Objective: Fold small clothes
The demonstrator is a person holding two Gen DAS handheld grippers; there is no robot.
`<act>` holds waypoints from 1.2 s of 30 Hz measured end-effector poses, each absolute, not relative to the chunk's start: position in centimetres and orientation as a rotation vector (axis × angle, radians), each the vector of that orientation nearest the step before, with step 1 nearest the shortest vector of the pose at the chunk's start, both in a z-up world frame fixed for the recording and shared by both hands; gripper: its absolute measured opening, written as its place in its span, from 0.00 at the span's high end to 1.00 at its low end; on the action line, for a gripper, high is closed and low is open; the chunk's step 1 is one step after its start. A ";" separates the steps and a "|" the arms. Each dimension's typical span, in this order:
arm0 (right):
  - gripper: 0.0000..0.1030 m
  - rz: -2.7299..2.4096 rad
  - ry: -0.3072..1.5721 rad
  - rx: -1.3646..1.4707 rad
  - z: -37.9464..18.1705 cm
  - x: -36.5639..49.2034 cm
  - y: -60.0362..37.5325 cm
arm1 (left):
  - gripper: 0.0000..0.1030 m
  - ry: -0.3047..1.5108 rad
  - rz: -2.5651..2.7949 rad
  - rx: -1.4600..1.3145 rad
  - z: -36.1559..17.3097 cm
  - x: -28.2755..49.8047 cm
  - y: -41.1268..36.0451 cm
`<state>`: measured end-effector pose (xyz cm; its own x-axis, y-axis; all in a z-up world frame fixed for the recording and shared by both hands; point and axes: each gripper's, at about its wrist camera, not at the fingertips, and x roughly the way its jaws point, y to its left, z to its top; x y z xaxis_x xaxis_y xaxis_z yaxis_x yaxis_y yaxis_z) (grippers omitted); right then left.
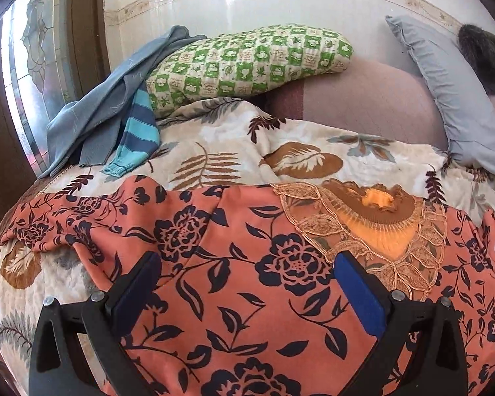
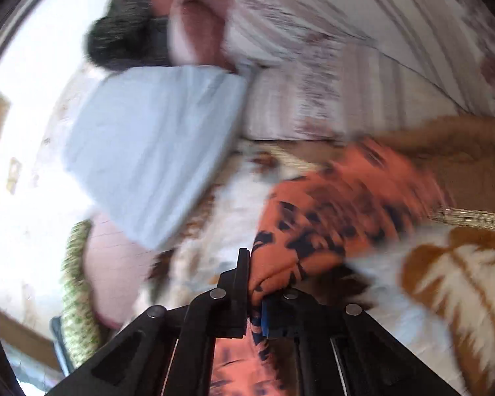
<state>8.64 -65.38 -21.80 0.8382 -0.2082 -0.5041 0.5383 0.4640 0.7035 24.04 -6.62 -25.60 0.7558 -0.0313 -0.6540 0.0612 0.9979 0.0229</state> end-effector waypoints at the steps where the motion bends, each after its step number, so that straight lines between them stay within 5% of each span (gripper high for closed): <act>1: 0.95 -0.420 0.365 0.968 -20.4 9.5 -63.8 | 0.00 0.707 -0.045 0.023 -25.3 24.1 -5.9; 10: 0.95 -0.071 0.547 0.613 -13.9 20.6 -39.9 | 0.00 0.617 0.087 -0.071 -22.7 24.1 1.4; 18: 0.92 -0.084 1.162 -0.337 -29.7 25.8 -13.4 | 0.00 0.646 0.238 -0.046 -23.2 25.3 7.0; 22: 0.82 -0.157 0.991 -0.802 -32.7 21.6 -9.2 | 0.00 0.664 0.248 -0.087 -23.2 25.5 8.3; 27: 0.73 -0.077 0.988 -0.687 -30.5 18.2 -11.9 | 0.00 0.676 0.244 -0.093 -23.1 25.8 7.7; 29: 0.48 -0.047 1.004 -0.503 -28.5 17.5 -14.2 | 0.00 0.673 0.244 -0.088 -23.1 25.8 7.4; 31: 0.35 -0.041 0.967 -0.241 -26.1 17.4 -17.4 | 0.00 0.671 0.247 -0.080 -23.0 25.9 7.1; 36: 0.35 -0.096 0.843 0.589 -26.2 17.7 -30.4 | 0.00 0.689 0.251 -0.081 -23.2 26.1 6.8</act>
<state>17.74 -30.43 -26.19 0.6709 0.1472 -0.7268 0.3068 0.8372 0.4528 26.14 6.79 -23.17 0.7434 0.2021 -0.6375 -0.2552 0.9669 0.0090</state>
